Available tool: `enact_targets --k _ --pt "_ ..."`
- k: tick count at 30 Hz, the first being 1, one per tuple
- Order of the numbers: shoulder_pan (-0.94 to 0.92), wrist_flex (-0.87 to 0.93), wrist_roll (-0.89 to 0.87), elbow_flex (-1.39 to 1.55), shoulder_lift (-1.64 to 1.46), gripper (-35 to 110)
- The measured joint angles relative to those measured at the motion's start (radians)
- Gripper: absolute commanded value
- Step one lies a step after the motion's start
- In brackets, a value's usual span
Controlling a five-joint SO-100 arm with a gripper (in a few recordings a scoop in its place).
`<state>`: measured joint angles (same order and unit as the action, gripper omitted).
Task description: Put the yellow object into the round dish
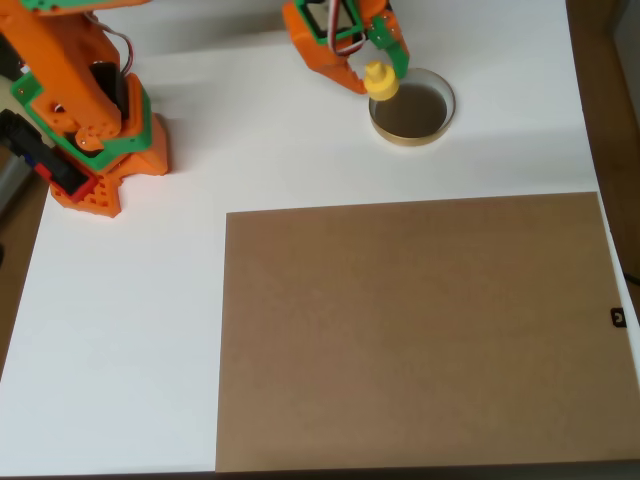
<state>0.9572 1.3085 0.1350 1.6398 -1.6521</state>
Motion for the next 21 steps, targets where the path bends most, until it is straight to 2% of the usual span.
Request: enact_targets --k 21 --pt "0.091 0.061 0.018 -0.259 0.344 0"
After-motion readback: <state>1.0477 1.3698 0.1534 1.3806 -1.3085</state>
